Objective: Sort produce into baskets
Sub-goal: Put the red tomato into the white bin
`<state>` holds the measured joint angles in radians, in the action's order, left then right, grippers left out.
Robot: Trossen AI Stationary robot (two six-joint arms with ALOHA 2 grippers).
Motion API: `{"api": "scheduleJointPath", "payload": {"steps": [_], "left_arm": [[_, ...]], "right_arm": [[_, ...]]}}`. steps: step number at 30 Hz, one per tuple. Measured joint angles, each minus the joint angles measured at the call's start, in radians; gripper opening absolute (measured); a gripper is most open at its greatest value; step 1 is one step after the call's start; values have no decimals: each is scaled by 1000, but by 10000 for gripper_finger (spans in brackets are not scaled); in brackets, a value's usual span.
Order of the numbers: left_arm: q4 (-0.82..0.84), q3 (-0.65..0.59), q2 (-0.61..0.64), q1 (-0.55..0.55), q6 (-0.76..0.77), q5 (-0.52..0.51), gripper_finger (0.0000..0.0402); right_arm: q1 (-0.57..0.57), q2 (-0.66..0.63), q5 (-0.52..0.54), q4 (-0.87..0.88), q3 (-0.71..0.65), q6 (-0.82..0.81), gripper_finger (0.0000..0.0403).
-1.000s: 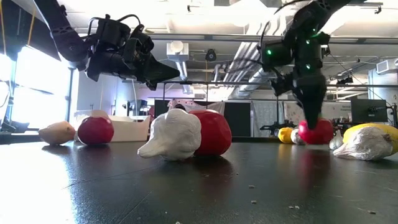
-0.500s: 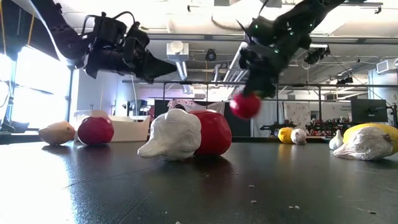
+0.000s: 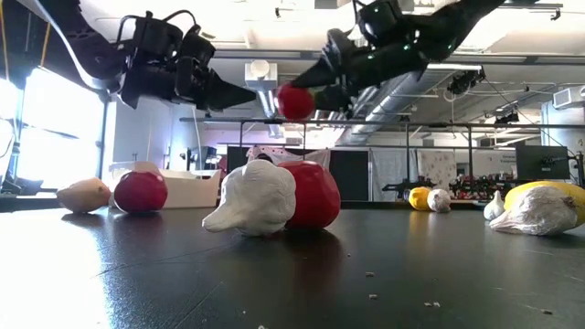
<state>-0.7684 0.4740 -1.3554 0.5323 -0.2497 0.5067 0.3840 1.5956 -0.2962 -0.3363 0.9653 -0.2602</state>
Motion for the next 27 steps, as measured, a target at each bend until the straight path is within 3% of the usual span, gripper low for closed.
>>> {"api": "scheduleJointPath", "payload": {"steps": [5, 11, 21, 27], "left_arm": [[117, 0, 71, -35, -113, -211, 20], [203, 0, 131, -105, -189, -448, 78], [124, 0, 144, -196, -166, -778, 191], [28, 0, 144, -231, -163, -876, 239]], "right_arm": [[9, 74, 0, -253, 0, -76, 224], [31, 114, 55, -423, 0, -120, 224], [10, 217, 236, -755, 0, -236, 225], [3, 277, 314, -847, 2, -290, 225]]}}
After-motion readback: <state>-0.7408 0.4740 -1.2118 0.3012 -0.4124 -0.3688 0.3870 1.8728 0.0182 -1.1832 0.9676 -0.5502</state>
